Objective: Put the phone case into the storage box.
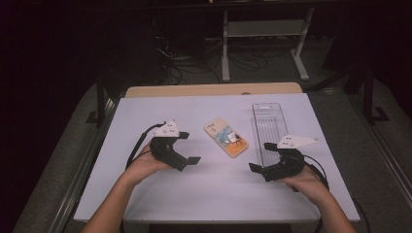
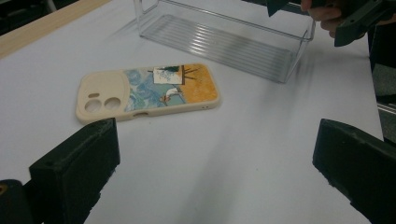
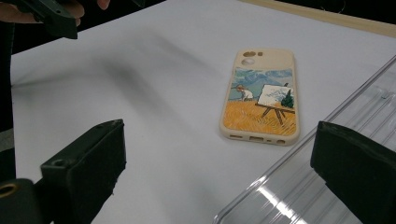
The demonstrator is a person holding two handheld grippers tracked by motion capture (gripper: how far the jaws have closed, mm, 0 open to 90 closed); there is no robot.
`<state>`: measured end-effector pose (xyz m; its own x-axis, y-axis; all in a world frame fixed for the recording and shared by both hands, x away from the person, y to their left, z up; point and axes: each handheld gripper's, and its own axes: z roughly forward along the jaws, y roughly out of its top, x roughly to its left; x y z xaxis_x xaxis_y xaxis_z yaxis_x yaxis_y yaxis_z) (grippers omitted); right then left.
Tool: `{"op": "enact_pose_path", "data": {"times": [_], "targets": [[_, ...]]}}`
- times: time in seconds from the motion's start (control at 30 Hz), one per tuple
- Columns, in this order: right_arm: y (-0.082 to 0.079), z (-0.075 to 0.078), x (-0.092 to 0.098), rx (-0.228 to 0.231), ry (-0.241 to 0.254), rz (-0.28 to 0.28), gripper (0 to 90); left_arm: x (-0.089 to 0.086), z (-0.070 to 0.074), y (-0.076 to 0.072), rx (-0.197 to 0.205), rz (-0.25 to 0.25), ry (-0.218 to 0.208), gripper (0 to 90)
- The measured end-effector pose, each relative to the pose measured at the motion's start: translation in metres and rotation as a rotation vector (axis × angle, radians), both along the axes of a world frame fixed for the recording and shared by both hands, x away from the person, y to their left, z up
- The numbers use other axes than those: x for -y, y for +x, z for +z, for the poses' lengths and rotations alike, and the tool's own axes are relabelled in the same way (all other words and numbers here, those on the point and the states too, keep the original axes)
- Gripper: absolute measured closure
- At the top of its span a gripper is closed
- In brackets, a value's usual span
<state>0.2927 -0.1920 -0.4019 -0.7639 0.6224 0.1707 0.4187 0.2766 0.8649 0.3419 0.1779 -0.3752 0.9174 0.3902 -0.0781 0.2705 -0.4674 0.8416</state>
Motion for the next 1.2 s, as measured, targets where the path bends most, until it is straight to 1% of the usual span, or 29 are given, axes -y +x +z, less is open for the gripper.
{"op": "enact_pose_path", "data": {"times": [0.13, 0.17, 0.2, 0.37, 0.4, 0.47, 0.53, 0.6, 0.63, 0.67, 0.7, 0.77, 0.8, 0.87, 0.9, 1.0, 1.07, 1.1, 1.2], "targets": [[0.0, 0.0, 0.0, 0.0, -0.001, 0.0, 2.7, 0.007, 0.0, 0.002, -0.011, 0.001, -0.011, 0.8], [0.0, 0.0, 0.0, -0.002, -0.001, -0.001, 2.8, 0.008, 0.0, 0.003, -0.002, -0.006, -0.004, 1.6], [0.0, 0.0, 0.0, -0.001, 0.0, 0.0, 2.7, 0.01, 0.0, 0.004, -0.011, -0.001, -0.01, 1.8], [0.0, 0.0, 0.0, -0.002, 0.0, 0.0, 2.8, 0.021, -0.001, 0.01, -0.01, -0.011, 0.0, 4.3], [0.0, 0.0, 0.0, -0.002, 0.001, 0.0, 2.8, 0.021, -0.001, 0.01, -0.01, -0.011, 0.0, 4.8], [0.0, 0.0, 0.0, -0.002, 0.0, 0.002, 2.8, 0.026, -0.001, 0.014, -0.017, -0.015, -0.01, 6.2], [0.0, 0.0, 0.0, -0.002, 0.001, 0.002, 2.9, 0.03, -0.001, 0.016, -0.017, -0.014, -0.008, 7.0], [0.0, 0.0, 0.0, -0.002, 0.001, 0.002, 2.9, 0.035, -0.001, 0.019, -0.017, -0.016, -0.017, 8.5], [0.0, 0.0, 0.0, -0.002, 0.001, 0.002, 3.0, 0.037, -0.002, 0.02, -0.024, -0.015, -0.02, 9.2], [0.0, 0.0, 0.0, -0.003, 0.001, 0.003, 2.9, 0.037, -0.002, 0.02, -0.024, -0.015, -0.02, 10.7], [0.0, 0.0, 0.0, -0.003, 0.001, 0.003, 3.0, 0.041, -0.003, 0.022, -0.025, -0.017, -0.022, 12.1], [0.0, 0.0, 0.0, -0.003, 0.001, 0.003, 3.0, 0.043, -0.003, 0.023, -0.019, -0.019, -0.017, 13.7], [0.0, 0.0, 0.0, -0.003, 0.001, 0.003, 3.0, 0.045, -0.004, 0.024, -0.024, -0.017, -0.018, 13.7], [0.0, 0.0, 0.0, -0.002, 0.0, 0.003, 3.0, 0.049, -0.005, 0.026, -0.028, -0.015, -0.02, 16.0], [0.0, 0.0, 0.0, -0.003, 0.0, 0.004, 3.0, 0.052, -0.005, 0.029, -0.024, -0.012, -0.013, 17.6], [0.0, 0.0, 0.0, -0.002, 0.001, 0.004, 3.0, 0.055, -0.006, 0.03, -0.027, -0.006, -0.014, 23.0], [0.0, 0.0, 0.0, -0.002, 0.0, 0.004, 3.0, 0.06, -0.007, 0.035, -0.028, -0.012, -0.013, 27.7], [0.0, 0.0, 0.0, -0.002, 0.0, 0.004, 3.1, 0.062, -0.007, 0.036, -0.034, -0.004, -0.016, 30.1], [0.0, 0.0, 0.0, -0.003, 0.0, 0.004, 3.0, 0.067, -0.008, 0.039, -0.038, -0.003, -0.022, 36.0]]}}
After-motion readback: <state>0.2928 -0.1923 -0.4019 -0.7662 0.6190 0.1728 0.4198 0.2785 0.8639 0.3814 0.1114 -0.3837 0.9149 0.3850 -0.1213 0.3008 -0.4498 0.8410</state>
